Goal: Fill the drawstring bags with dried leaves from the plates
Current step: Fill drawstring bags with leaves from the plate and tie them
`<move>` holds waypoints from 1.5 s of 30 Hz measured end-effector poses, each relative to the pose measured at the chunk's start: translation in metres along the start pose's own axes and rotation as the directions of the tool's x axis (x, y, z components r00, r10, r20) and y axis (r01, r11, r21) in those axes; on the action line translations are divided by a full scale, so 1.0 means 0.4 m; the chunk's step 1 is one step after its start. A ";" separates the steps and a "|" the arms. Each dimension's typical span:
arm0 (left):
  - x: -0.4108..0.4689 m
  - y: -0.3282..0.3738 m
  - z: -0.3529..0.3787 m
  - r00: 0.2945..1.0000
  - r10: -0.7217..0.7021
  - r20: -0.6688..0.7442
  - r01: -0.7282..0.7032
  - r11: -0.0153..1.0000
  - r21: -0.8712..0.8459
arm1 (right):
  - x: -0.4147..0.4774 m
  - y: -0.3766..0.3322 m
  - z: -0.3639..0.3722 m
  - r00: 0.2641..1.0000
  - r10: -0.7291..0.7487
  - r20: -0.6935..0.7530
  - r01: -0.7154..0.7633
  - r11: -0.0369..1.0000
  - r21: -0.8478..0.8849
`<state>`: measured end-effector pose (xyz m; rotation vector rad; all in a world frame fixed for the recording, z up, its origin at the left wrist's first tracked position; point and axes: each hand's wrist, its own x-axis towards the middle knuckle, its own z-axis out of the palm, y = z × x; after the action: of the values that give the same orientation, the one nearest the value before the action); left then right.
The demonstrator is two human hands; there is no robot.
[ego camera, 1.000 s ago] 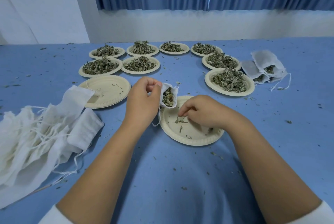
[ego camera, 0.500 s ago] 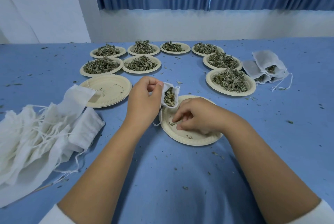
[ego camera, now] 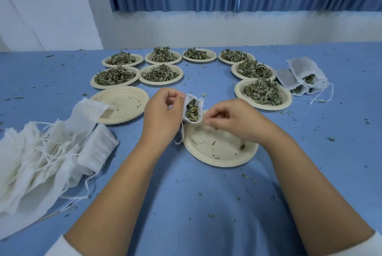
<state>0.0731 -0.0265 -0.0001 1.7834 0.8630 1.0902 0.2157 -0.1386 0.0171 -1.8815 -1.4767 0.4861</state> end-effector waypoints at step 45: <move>-0.017 0.011 0.005 0.991 0.077 0.112 -0.090 0.989 0.116 | -0.054 -0.025 -0.043 0.894 0.382 0.235 -0.239 0.849 -0.472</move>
<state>0.0728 -0.0348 0.0014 1.9750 0.8099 1.0027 0.2138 -0.1627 0.0336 -2.5230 -1.5818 0.6898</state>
